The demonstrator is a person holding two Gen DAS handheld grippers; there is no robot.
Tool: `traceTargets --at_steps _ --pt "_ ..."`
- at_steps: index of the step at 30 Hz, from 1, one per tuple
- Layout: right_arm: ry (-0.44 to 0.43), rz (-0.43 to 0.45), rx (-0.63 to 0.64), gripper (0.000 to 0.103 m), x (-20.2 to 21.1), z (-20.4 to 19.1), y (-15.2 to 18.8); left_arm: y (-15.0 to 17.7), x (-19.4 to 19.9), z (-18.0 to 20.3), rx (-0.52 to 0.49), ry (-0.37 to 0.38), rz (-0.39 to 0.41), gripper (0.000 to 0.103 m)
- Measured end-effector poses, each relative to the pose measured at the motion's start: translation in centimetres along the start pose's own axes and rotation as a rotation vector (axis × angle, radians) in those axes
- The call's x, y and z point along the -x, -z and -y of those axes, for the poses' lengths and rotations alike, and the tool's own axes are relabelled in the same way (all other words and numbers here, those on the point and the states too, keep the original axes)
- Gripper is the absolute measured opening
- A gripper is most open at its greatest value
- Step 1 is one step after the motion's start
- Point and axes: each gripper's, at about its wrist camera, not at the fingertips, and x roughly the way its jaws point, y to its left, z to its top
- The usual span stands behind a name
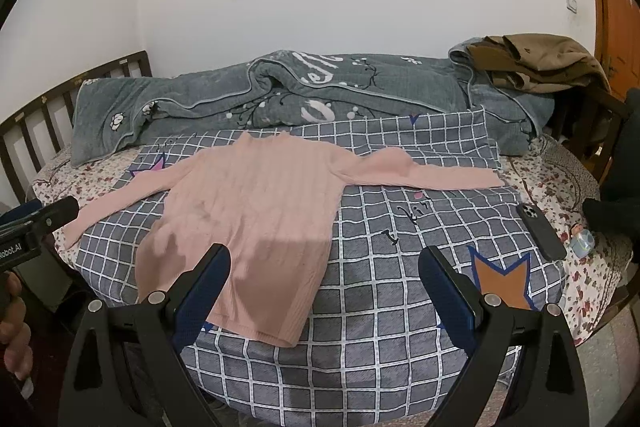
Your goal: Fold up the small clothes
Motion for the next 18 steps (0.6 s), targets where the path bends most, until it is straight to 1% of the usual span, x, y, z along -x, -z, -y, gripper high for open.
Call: traceTargets --at_steps 12,13,18 --pt "0.0 0.007 0.001 0.094 0.44 -0.38 0.37 0.18 -0.24 -0.37 0.007 0.004 -0.005 0.102" --pt "0.0 0.004 0.002 0.094 0.04 -0.56 -0.17 0.19 -0.22 -0.36 0.009 0.005 -0.005 0.102" --pt "-0.002 0.006 0.001 0.094 0.15 -0.63 -0.29 0.34 -0.27 -0.56 0.012 0.008 -0.005 0.102"
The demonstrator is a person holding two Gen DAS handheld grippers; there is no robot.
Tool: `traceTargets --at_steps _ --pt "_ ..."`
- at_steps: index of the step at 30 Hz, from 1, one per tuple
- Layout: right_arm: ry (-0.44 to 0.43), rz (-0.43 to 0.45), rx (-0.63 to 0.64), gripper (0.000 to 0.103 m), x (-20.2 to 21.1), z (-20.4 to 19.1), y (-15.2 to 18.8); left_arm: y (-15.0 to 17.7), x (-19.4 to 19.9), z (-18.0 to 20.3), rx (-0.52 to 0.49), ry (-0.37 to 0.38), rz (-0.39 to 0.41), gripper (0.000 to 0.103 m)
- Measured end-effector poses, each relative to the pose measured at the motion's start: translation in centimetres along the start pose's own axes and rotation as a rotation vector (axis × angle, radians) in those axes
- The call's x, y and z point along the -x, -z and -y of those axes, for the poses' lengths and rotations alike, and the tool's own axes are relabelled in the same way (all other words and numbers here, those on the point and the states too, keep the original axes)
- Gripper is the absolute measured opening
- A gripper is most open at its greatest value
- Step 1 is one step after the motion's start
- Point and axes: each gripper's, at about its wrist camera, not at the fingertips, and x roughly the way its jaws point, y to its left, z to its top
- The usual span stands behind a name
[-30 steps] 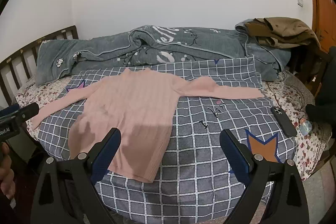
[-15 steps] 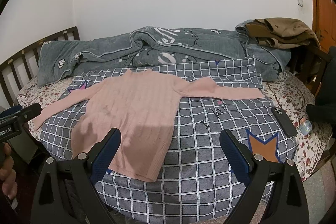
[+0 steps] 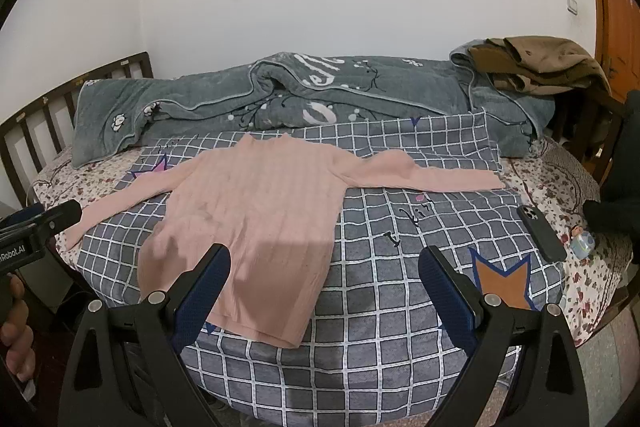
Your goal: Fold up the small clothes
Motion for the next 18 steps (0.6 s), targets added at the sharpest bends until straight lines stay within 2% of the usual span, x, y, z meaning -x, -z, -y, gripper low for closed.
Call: traceTargets --at_steps 18 --pt "-0.004 0.003 0.004 0.094 0.15 -0.27 0.13 0.23 0.14 -0.48 0.01 -0.001 -0.002 0.102"
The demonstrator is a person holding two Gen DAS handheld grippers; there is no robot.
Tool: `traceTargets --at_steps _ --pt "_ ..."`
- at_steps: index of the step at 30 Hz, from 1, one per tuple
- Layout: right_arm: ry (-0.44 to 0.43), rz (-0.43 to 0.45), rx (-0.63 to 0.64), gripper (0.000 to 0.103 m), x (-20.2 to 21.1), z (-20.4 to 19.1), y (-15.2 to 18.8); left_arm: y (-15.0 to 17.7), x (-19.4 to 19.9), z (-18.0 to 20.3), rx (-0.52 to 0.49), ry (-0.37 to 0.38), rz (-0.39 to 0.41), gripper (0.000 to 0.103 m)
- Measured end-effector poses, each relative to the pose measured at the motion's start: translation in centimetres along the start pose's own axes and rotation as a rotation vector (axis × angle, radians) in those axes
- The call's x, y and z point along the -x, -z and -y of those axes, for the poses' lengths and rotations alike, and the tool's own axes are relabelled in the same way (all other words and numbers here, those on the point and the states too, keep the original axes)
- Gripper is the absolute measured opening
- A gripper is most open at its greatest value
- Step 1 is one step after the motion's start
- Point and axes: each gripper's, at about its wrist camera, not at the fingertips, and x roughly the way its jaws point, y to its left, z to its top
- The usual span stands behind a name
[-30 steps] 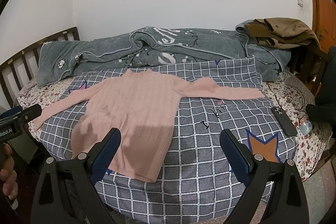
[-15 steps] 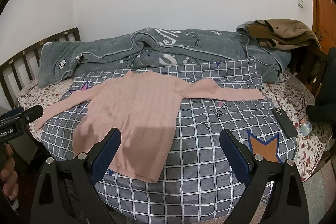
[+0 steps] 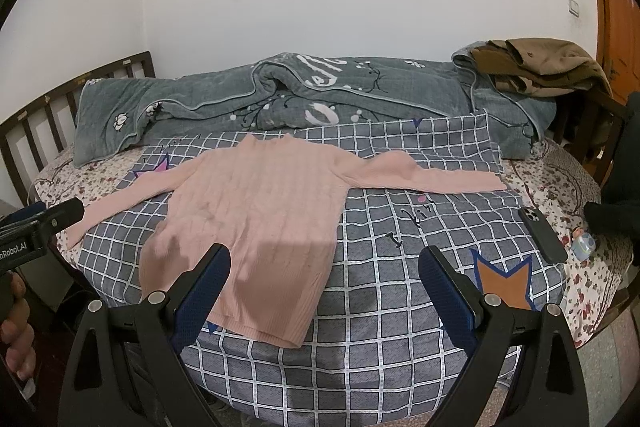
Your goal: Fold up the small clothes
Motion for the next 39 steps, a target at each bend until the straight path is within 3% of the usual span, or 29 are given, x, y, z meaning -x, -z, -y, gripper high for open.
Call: traceTargets --at_steps 8,14,25,31,39 --pt "-0.006 -0.002 0.01 0.094 -0.1 -0.4 0.1 -0.1 0.0 -0.2 0.003 0.001 0.004 0.102" --pt "-0.005 0.0 0.029 0.094 -0.5 -1.0 0.1 -0.3 -0.6 -0.8 0.042 0.046 0.014 0.102" --pt "-0.03 0.008 0.052 0.094 -2.3 -2.2 0.1 0.2 -3.3 -1.5 0.004 0.054 0.04 0.102" --pt "-0.065 0.04 0.076 0.094 -3.8 -2.8 -0.1 1.0 -8.1 -5.3 0.102 0.089 -0.038 0.102" --pt "-0.075 0.064 0.084 0.094 -8.3 -3.4 -0.6 2.4 -15.0 -14.8 0.318 0.018 -0.09 0.098"
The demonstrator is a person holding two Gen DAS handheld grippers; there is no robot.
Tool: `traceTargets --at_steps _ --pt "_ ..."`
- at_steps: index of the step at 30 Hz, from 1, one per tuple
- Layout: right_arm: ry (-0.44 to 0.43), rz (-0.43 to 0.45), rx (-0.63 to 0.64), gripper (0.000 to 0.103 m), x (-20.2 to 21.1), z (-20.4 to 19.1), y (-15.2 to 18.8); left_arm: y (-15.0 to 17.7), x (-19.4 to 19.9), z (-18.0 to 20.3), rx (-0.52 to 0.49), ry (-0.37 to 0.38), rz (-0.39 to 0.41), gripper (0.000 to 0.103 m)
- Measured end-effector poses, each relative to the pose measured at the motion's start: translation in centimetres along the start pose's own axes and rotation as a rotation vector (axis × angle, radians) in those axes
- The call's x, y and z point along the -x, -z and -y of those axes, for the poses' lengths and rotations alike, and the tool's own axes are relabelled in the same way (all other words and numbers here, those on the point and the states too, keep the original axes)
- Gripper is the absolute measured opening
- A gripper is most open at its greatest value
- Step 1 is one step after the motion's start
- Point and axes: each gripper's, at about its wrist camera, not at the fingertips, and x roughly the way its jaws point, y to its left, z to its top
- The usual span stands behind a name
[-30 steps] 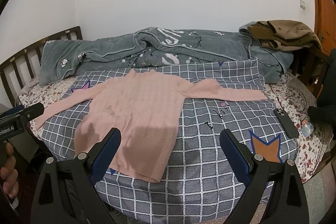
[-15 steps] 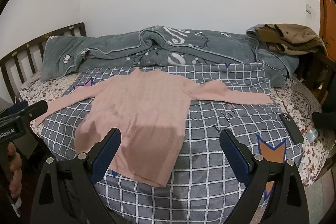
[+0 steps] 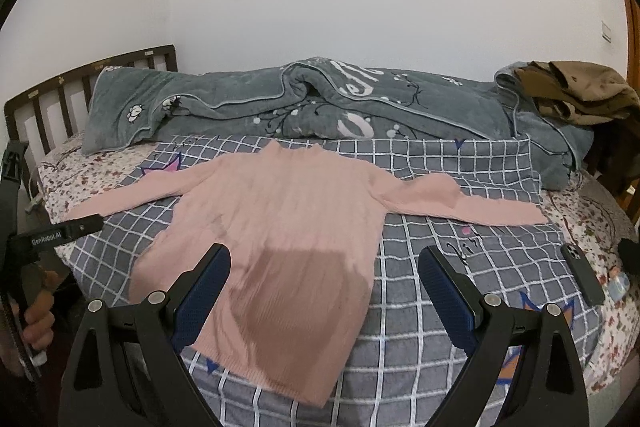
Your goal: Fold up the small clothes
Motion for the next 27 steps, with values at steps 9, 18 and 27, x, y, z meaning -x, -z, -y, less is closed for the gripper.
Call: traceTargets --at_steps 9,18,27 --pt "-0.063 -0.081 -0.065 0.093 -7.1 1.0 -0.2 -2.2 -6.3 -12.5 0.33 -0.05 0.008 0.089" --pt "-0.059 -0.129 -0.084 0.093 -10.7 1.3 0.3 -3.2 -9.1 -19.9 0.562 -0.013 0.049 0.08" --pt "-0.091 -0.187 -0.073 0.093 -12.9 0.9 0.8 -6.1 -8.8 -21.9 0.555 -0.217 0.113 0.024"
